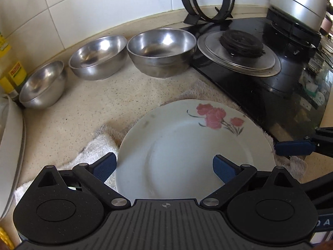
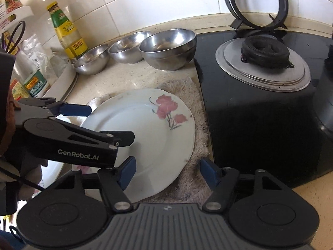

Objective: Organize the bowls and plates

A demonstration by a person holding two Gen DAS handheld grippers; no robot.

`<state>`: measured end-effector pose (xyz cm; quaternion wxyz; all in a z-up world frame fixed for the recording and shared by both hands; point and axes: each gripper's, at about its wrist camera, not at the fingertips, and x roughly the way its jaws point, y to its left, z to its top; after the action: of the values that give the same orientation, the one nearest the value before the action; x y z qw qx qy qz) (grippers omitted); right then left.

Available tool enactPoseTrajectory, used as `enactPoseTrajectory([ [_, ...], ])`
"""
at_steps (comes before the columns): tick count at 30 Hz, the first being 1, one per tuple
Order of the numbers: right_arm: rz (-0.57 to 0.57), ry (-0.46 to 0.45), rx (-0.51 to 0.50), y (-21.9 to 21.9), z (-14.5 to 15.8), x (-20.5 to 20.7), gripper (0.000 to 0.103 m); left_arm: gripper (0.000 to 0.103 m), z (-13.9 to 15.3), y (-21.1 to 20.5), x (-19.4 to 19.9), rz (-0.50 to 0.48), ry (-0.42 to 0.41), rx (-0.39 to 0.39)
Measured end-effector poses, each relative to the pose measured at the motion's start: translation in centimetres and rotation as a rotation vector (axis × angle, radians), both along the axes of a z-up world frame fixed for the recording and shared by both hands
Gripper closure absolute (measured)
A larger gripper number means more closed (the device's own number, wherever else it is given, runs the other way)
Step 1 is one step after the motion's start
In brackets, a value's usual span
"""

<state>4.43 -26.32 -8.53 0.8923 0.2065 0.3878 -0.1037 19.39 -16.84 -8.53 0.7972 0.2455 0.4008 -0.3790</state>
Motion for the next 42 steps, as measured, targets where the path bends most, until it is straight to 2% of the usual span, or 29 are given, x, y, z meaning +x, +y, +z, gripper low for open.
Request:
enactPoseTrajectory([
  [6,-0.007,-0.002,0.010,0.3,0.0,0.2,0.031,0.004,-0.5,0.5,1.6,-0.018,0.072,-0.022],
  [10,0.006,0.000,0.009,0.5,0.1,0.2,0.031,0.001,-0.7,0.3,1.9,-0.052,0.088,-0.027],
  [15,0.032,0.058,-0.077,1.4,0.2,2.0,0.031,0.000,-1.0,0.4,2.4,-0.061,0.110,-0.056],
  [19,0.014,0.073,-0.061,1.2,0.2,2.2,0.032,0.001,-1.1,0.7,2.3,-0.050,0.113,-0.080],
  [25,0.001,0.080,-0.071,1.3,0.2,2.3,0.032,0.001,-0.9,0.5,2.3,-0.035,0.125,-0.075],
  [34,0.016,0.054,-0.151,1.8,1.1,2.2,0.032,0.003,-0.5,0.5,1.9,-0.001,0.113,-0.067],
  [35,0.040,0.034,-0.155,1.9,1.3,2.2,0.044,0.003,-0.4,0.6,1.8,0.007,0.115,-0.071],
  [36,0.088,0.013,-0.109,2.0,1.5,2.4,0.052,0.003,-0.3,0.7,1.8,0.016,0.118,-0.078],
  [37,0.119,0.011,-0.065,2.1,1.5,2.7,0.055,0.003,-0.2,0.8,1.9,0.024,0.124,-0.089],
  [40,0.129,0.043,-0.104,2.4,1.2,2.9,0.055,0.006,0.0,0.7,1.9,0.018,0.143,-0.090],
  [42,0.113,0.010,-0.024,1.3,1.3,1.7,0.056,0.008,-0.3,0.6,1.6,0.016,0.116,-0.060],
])
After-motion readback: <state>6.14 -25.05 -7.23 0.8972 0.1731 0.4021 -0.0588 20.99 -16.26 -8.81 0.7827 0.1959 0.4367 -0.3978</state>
